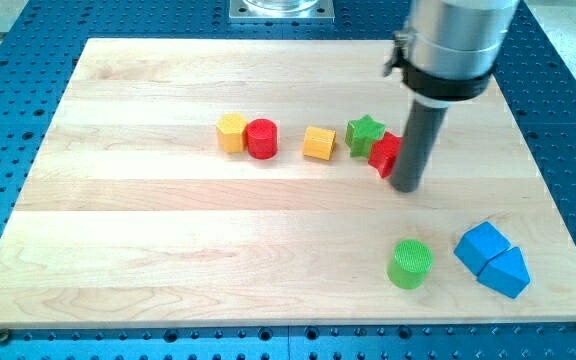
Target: Place the green circle to the right of the red star
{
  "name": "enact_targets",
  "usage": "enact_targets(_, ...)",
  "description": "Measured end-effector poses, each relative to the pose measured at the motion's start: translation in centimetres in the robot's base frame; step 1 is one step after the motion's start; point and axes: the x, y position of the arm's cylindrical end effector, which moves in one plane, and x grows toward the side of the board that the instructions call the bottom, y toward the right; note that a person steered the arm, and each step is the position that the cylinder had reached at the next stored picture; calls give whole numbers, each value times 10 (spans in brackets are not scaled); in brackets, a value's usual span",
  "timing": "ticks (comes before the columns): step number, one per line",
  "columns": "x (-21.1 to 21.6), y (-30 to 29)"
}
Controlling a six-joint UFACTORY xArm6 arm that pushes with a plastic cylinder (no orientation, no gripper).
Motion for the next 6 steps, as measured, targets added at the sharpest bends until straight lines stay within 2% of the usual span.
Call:
enact_targets(1, -15, 40)
enact_targets(2, -51, 61)
enact_targets(3, -85, 11)
enact_targets(4, -82, -34)
enact_targets(6, -54, -52)
